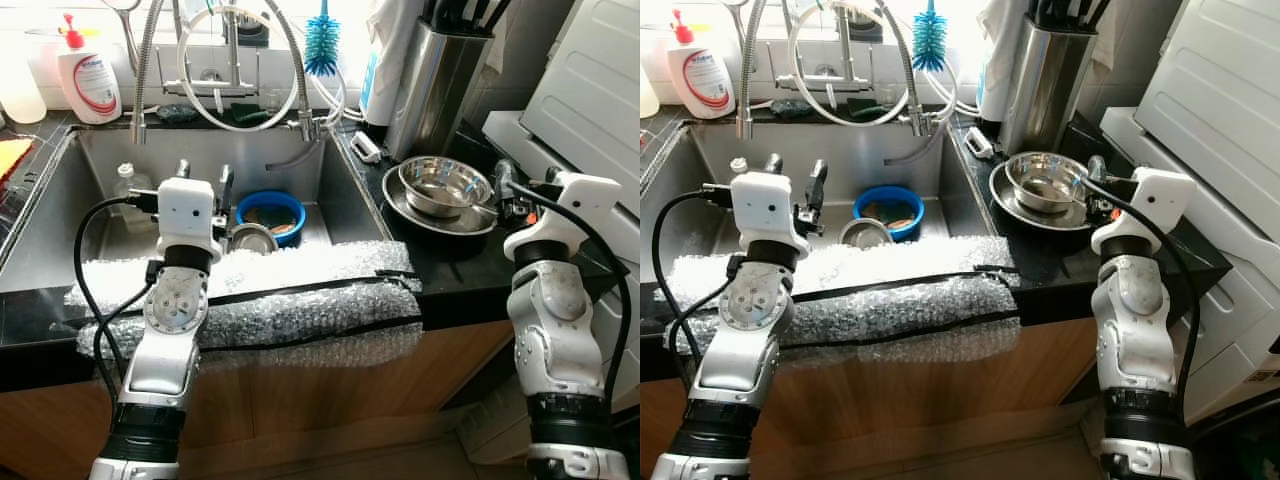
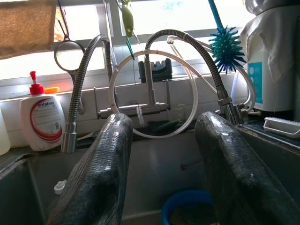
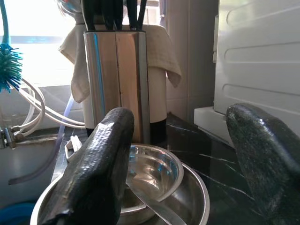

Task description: Kitchen organization

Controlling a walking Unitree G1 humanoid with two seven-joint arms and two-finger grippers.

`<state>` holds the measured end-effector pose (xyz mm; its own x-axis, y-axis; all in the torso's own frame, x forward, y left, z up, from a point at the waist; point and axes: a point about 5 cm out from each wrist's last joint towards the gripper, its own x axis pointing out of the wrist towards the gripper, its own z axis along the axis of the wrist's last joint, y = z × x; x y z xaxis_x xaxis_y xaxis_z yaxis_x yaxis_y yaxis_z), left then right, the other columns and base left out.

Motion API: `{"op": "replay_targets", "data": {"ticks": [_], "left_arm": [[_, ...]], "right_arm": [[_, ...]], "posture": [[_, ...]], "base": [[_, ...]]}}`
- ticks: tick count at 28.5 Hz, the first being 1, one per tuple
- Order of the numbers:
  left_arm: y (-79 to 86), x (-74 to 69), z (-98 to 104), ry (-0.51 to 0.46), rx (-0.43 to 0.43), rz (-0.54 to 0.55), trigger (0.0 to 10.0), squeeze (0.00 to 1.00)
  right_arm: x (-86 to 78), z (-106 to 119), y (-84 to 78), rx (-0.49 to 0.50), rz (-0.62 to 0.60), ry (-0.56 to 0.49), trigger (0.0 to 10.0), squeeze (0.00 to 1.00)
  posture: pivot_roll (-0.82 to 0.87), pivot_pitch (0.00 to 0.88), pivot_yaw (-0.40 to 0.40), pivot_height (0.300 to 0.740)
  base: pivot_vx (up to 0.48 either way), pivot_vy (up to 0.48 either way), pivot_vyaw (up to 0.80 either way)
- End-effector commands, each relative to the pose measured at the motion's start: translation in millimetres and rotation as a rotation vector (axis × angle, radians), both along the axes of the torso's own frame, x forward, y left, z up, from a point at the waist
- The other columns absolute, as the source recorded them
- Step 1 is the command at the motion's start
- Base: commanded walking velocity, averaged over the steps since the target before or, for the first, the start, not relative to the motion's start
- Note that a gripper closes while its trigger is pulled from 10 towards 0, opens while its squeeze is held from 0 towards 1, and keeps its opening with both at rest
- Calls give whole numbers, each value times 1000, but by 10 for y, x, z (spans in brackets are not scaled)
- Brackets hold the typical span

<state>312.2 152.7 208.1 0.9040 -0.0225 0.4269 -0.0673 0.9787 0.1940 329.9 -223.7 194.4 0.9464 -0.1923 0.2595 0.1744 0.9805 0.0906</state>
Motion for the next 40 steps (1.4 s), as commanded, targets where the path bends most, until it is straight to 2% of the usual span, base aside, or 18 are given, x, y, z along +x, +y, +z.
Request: {"op": "replay_targets", "data": {"ticks": [1,2,3,9,21,26,31,40], "left_arm": [[-52,19,22,-5,16,-14,10000,0],[-59,21,15,-2,16,-15,10000,0],[-60,22,15,-2,16,-16,10000,0],[-93,21,-3,5,21,-28,10000,0],[-132,30,-11,5,28,-37,10000,0],[-131,27,-19,7,29,-37,10000,0],[-137,32,-12,2,35,-39,10000,0],[-159,42,10,-8,35,-49,10000,0]], "right_arm": [[36,-8,-24,52,7,14,10000,784],[48,-22,1,42,19,25,10000,75],[51,-24,4,37,19,28,10000,0],[116,-163,11,32,20,139,10000,0],[187,-189,-42,61,-18,167,10000,0],[213,-243,-74,65,-44,218,10000,0],[252,-339,-58,78,-22,283,10000,0],[270,-391,-39,108,1,288,10000,0]], "posture": [[-5,8,-101,740],[-2,7,-101,740],[-2,7,-101,740],[1,6,-100,740],[11,8,-103,740],[11,7,-103,740],[18,0,-103,740],[20,0,-95,740]], "base": [[0,0,0],[0,0,0],[0,0,0],[0,0,0],[0,0,0],[0,0,0],[0,0,0],[0,0,0]]}}
